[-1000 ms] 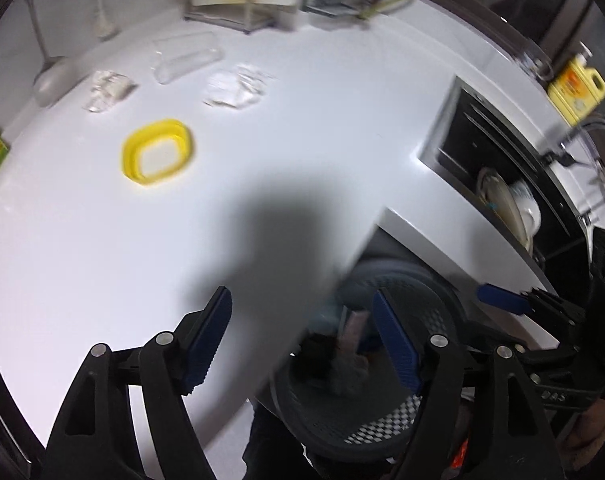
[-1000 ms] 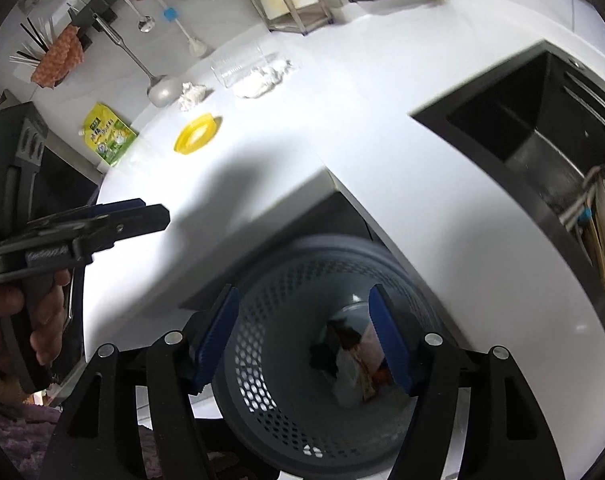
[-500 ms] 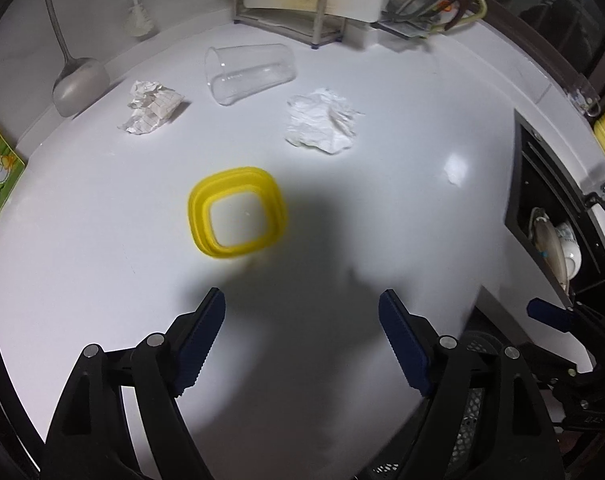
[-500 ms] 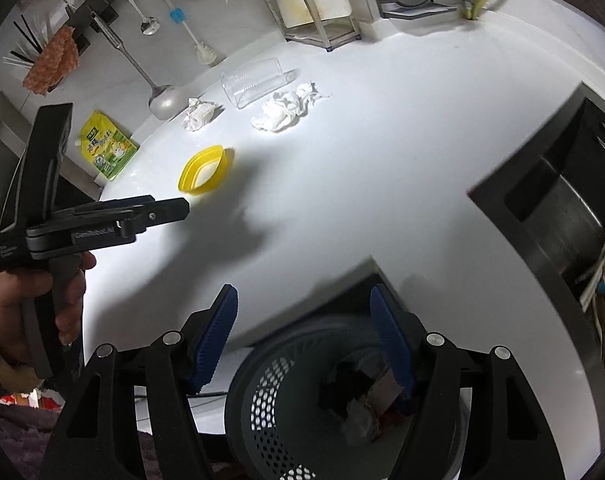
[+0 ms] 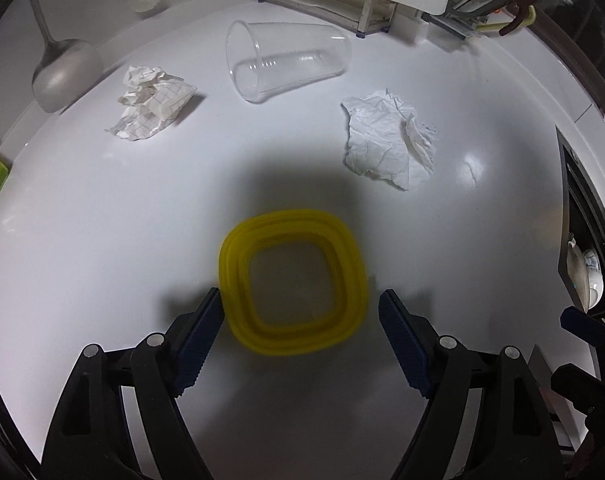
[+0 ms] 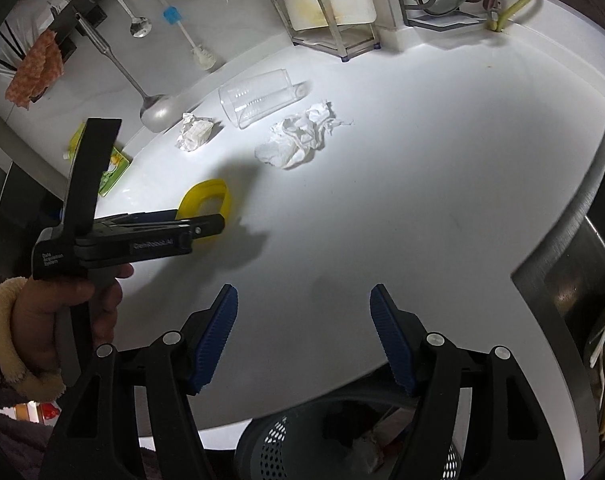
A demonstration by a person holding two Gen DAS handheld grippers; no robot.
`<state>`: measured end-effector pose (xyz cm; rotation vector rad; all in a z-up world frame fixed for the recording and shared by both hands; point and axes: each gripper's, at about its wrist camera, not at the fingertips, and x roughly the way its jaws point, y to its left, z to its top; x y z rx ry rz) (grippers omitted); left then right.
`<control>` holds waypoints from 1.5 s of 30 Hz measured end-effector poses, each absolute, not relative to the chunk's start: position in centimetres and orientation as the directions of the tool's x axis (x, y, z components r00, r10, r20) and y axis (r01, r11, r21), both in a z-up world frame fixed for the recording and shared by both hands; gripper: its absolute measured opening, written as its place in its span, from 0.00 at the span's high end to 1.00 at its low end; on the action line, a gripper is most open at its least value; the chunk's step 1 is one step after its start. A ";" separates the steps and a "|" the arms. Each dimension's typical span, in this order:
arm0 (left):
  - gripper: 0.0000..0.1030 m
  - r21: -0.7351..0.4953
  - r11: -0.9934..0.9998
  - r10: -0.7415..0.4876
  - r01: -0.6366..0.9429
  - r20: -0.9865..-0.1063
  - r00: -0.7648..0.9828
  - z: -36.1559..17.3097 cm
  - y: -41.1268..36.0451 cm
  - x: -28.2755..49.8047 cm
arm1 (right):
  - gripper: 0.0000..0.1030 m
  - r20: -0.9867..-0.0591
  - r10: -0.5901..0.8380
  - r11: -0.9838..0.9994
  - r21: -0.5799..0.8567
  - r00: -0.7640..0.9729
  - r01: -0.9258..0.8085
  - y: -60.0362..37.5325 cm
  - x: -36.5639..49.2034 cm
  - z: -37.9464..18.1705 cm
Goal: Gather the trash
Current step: 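Grasp the yellow container lid with the left tool while the right tool grasps the white tissue, then carry the yellow lid and white tissue over the grey mesh bin with both tools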
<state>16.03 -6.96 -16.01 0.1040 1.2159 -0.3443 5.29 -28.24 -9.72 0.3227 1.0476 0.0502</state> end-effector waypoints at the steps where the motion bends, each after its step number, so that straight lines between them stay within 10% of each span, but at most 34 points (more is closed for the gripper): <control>1: 0.25 -0.102 0.943 -0.201 0.316 -0.932 0.300 -16.2 -7.1 16.3 | 0.36 -0.843 0.193 0.952 0.285 0.502 0.114 -28.2 5.5 -9.8; 27: 0.36 -0.113 0.922 -0.245 0.370 -0.911 0.333 -15.0 -3.6 16.5 | 0.36 -0.879 0.101 0.992 0.122 0.466 0.016 -24.6 23.0 -13.1; 34: 0.36 -0.123 0.933 -0.241 0.339 -0.912 0.333 -15.0 -2.1 16.0 | 0.87 -0.901 0.085 0.996 0.074 0.426 -0.041 -23.4 23.1 -14.3; 45: 0.36 -0.147 0.928 -0.276 0.344 -0.890 0.364 -13.2 -3.3 14.5 | 0.90 -0.853 0.170 0.982 0.189 0.494 -0.011 -25.8 16.5 -10.6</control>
